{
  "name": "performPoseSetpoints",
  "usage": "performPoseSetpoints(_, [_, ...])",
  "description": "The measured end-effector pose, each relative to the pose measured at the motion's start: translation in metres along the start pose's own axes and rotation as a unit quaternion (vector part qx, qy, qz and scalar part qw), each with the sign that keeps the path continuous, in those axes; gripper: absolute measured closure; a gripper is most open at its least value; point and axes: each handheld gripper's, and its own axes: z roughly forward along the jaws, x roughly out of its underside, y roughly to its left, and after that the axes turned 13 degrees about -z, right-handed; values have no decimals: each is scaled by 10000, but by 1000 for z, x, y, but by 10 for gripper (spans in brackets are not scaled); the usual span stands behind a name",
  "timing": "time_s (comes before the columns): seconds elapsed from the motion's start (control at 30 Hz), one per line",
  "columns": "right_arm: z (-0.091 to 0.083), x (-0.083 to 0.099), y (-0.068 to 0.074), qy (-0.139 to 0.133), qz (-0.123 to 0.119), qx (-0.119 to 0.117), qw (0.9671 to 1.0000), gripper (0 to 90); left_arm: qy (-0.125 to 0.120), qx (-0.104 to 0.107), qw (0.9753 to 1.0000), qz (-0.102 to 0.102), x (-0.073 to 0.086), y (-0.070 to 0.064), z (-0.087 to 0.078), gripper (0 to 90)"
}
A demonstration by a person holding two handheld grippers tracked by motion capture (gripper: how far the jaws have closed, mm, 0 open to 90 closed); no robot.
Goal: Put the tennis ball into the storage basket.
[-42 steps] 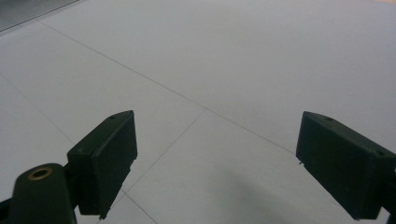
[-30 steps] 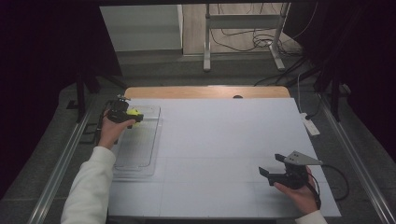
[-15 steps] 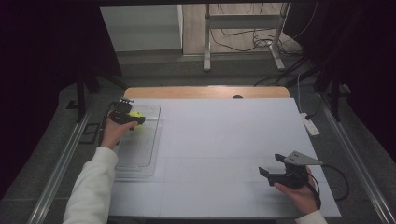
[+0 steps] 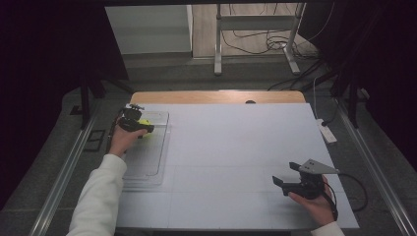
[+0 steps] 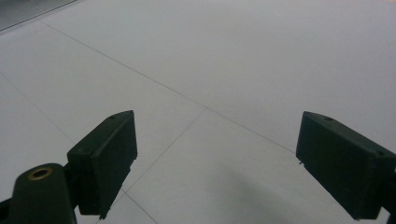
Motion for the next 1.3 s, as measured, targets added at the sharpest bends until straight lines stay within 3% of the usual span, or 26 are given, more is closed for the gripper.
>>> performPoseSetpoints(0.57, [0,0,0,5,6,1,10000,129,39,-100,9999,28,0,-3,3,244])
performPoseSetpoints(0.77, [0,0,0,8,0,1,10000,130,-110,-43,9999,-3,-1,-5,-2,176])
performPoseSetpoints(1.03, [0,0,0,3,5,2,10000,129,-291,6,9996,-39,-2,-8,-10,157])
performPoseSetpoints(1.3, [0,0,0,1,0,6,10000,129,-478,212,9986,-30,0,-6,-21,146])
